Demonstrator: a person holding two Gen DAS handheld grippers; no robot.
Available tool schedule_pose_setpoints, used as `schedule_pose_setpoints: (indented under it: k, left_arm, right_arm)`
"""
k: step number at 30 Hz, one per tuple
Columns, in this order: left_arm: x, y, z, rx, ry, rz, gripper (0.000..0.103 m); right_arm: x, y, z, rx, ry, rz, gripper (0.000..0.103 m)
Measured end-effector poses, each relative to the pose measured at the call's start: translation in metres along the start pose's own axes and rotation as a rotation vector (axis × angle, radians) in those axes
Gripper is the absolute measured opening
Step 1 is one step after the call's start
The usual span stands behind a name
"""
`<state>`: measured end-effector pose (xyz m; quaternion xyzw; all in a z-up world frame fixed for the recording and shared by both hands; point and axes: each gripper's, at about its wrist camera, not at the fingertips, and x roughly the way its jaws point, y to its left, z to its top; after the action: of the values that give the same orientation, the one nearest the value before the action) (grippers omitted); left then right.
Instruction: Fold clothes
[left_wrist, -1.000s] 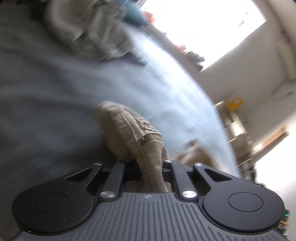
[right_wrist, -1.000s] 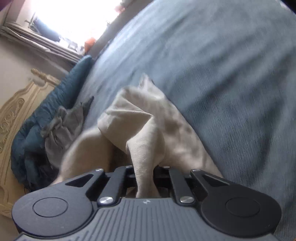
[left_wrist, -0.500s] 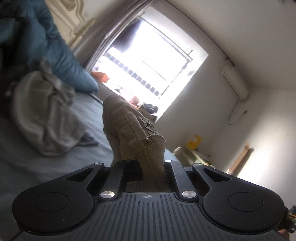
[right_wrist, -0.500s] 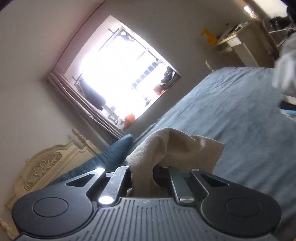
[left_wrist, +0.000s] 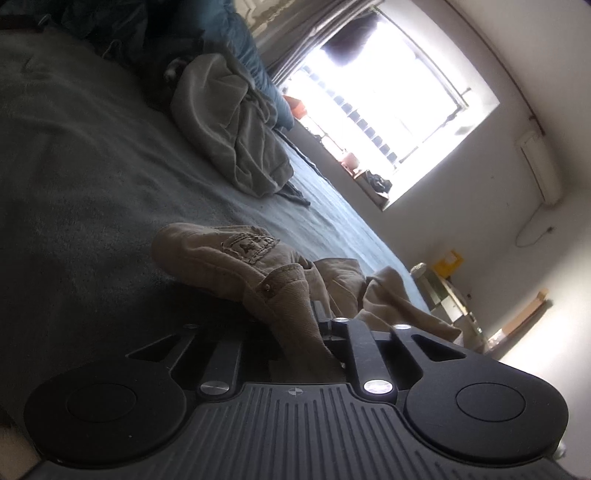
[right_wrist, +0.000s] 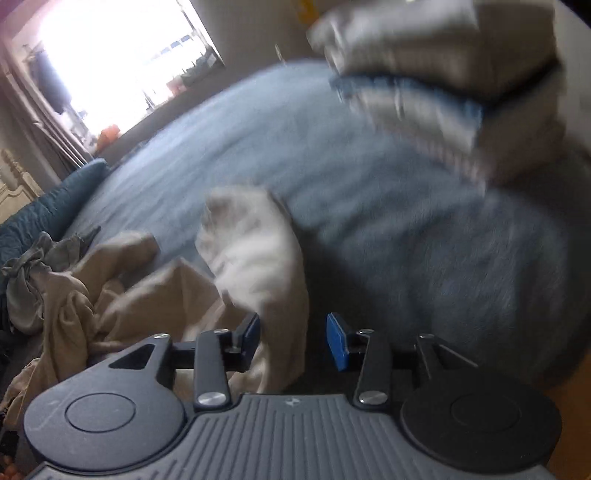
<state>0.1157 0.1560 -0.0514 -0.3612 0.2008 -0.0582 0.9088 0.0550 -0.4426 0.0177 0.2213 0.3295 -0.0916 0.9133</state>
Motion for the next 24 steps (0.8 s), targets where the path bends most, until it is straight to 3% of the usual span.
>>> schedule_pose_setpoints:
  k: [1,4,8,14,18,21,24]
  left_arm:
    - [-0.001,-0.003,0.0,0.007,-0.002,-0.003,0.041]
    - [-0.001,-0.002,0.0,-0.005,-0.007,-0.009,0.054]
    - [0.003,0.016,-0.001,-0.048,0.003,0.004,0.057]
    - [0.001,0.031,-0.003,-0.051,0.032,0.029,0.062]
    - [0.003,0.035,-0.004,-0.016,0.044,0.047,0.064]
    - [0.006,0.038,-0.005,-0.019,0.049,0.054,0.065]
    - [0.01,0.04,-0.006,-0.02,0.055,0.063,0.067]
  right_arm:
    - [-0.009,0.015,0.007,-0.042,-0.037,0.019,0.059]
    - [-0.003,0.074,0.023,-0.187,-0.049,0.145,0.07]
    - [0.049,0.165,0.027,-0.394,0.038,0.319,0.078]
    - [0.151,0.288,0.034,-0.587,0.109,0.38,0.078]
    - [0.194,0.349,0.033,-0.755,0.152,0.391,0.08]
    - [0.225,0.387,0.031,-0.88,0.225,0.366,0.085]
    - [0.256,0.407,0.023,-0.922,0.34,0.336,0.085]
